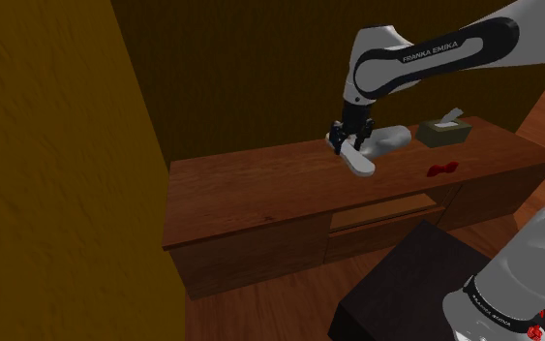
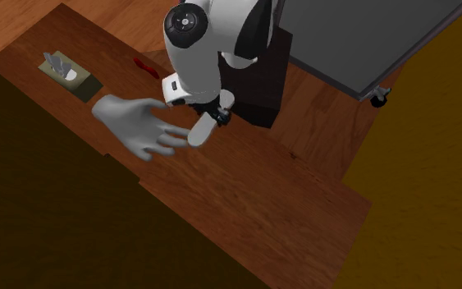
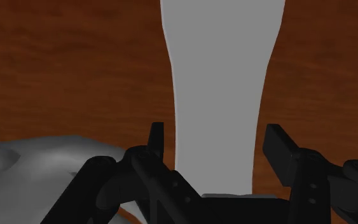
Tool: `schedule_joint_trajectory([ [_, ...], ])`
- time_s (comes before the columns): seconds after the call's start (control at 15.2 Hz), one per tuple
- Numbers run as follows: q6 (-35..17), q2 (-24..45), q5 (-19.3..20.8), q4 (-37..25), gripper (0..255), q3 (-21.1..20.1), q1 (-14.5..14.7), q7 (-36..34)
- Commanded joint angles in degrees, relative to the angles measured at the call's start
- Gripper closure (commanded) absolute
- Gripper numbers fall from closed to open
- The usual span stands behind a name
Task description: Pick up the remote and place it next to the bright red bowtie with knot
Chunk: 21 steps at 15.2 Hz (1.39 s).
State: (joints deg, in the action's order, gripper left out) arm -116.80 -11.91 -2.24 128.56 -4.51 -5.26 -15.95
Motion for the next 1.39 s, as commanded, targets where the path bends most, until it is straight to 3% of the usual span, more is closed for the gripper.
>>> schedule_joint_trajectory([
  [0.0,-0.2,-2.2,0.2,2.5,255,1.6,-1.1,2.5],
  [0.59,0.7,-11.4,3.2,10.9,255,9.5,-6.3,13.9],
  [1.12,2.0,-15.8,7.9,13.9,255,17.8,-12.0,24.8],
  [1.32,-0.6,-15.0,8.0,15.6,255,18.0,-12.0,24.9],
])
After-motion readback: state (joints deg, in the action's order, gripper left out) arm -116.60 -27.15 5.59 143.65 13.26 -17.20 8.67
